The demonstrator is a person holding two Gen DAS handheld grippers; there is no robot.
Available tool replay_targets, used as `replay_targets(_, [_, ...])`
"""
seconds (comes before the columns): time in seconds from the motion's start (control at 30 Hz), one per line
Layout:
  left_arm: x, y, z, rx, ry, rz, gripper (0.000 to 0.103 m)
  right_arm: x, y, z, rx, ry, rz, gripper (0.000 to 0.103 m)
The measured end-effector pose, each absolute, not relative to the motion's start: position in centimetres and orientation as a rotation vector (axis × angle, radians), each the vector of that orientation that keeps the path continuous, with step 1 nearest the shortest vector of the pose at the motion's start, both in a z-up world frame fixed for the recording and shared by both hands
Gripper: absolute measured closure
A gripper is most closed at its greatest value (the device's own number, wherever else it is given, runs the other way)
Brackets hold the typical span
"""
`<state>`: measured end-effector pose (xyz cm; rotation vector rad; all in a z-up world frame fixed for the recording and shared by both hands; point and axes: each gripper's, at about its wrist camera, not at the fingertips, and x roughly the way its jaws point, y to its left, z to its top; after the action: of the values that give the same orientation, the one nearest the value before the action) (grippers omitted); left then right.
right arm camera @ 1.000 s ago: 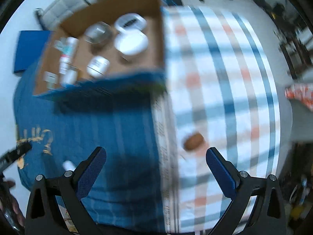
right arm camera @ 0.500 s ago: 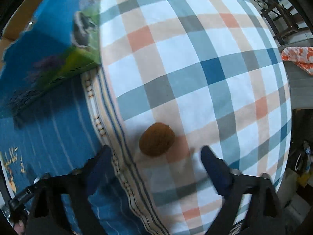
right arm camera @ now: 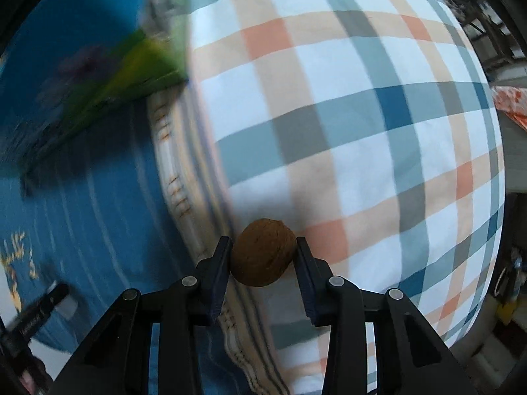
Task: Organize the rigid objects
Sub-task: 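Grasp the small white cylinder cap with left tool while right tool grasps the walnut, then carry white cap and walnut into the box and open both tools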
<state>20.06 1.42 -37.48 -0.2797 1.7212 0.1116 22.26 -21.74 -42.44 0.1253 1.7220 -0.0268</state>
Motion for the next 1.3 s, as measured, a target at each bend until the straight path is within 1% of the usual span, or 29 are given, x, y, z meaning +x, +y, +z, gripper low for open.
replay_targets(0.13, [21.2,-1.2,-33.8,-0.282,1.659,0.030,0.074,21.0,-19.8,-40.4,0.159,1.714,0.063,0.063])
replay_targets(0.27, [22.7,-2.0,-29.3,-0.277,1.580,-0.030,0.074,20.5,-17.0,-36.6,0.190,1.658,0.156,0.063])
replay_targets(0.47, [26.9,-1.5,-23.1,-0.210,1.445,-0.071,0.074,24.5,-14.9,-29.9,0.217,1.551,0.251,0.063])
replay_targets(0.6, [29.3,-0.1,-21.8,-0.179,1.393,-0.077,0.074,27.5,-14.5,-26.3,0.212,1.490,0.276,0.063])
replay_targets(0.67, [31.1,0.4,-21.0,-0.168,1.374,-0.079,0.074,29.1,-14.5,-25.3,0.205,1.478,0.282,0.063])
replay_targets(0.77, [33.4,1.1,-21.2,-0.150,1.363,-0.073,0.074,31.5,-14.0,-24.5,0.195,1.462,0.280,0.063])
replay_targets(0.87, [35.9,2.0,-22.2,-0.149,1.382,-0.075,0.074,34.1,-13.2,-25.1,0.200,1.471,0.267,0.063])
replay_targets(1.07, [40.8,3.6,-25.3,-0.154,1.449,-0.077,0.074,37.1,-12.2,-29.3,0.185,1.521,0.234,0.063])
replay_targets(1.3, [45.2,4.9,-30.5,-0.138,1.552,-0.064,0.074,39.8,-10.6,-35.0,0.148,1.606,0.185,0.063])
